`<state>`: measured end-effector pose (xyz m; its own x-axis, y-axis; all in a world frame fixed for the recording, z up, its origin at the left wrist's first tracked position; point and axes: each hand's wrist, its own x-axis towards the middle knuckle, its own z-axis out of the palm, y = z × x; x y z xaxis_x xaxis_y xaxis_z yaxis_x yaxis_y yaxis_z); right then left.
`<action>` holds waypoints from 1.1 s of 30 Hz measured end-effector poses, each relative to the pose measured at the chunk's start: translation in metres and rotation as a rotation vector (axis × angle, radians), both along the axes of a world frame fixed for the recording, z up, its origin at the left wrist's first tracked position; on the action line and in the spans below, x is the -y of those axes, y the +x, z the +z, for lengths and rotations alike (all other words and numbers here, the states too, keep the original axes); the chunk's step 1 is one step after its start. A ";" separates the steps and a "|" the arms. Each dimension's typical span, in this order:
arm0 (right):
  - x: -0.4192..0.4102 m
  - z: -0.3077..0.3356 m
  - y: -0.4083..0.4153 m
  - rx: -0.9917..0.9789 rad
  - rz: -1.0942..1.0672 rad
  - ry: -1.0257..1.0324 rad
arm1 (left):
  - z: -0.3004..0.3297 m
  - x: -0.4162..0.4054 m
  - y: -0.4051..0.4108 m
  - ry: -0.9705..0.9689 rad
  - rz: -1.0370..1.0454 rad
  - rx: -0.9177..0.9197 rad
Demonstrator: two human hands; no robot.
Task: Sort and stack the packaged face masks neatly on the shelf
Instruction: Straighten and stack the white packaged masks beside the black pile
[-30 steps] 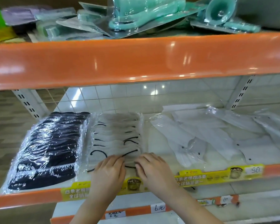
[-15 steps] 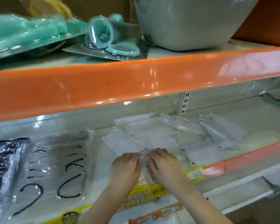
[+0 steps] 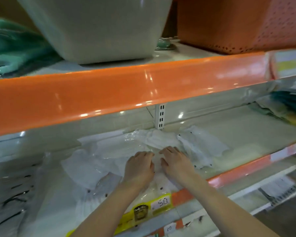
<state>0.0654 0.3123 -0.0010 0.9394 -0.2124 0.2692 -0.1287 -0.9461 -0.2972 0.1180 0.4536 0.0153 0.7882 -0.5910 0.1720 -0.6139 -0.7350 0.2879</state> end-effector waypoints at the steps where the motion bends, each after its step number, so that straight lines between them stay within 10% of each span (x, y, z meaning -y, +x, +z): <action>1: 0.009 0.002 0.003 -0.024 0.000 -0.013 | 0.000 0.009 0.003 0.012 -0.003 0.011; 10: 0.055 -0.006 0.030 -0.361 -0.129 0.076 | -0.012 0.065 0.029 0.174 -0.057 0.074; 33: 0.096 0.001 0.009 -0.331 -0.142 0.086 | -0.037 0.070 0.038 0.311 0.008 0.134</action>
<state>0.0744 0.2164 0.0000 0.9320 -0.3559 -0.0684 -0.3597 -0.8852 -0.2949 0.1565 0.3837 -0.0216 0.7754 -0.6254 0.0869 -0.6252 -0.7797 -0.0333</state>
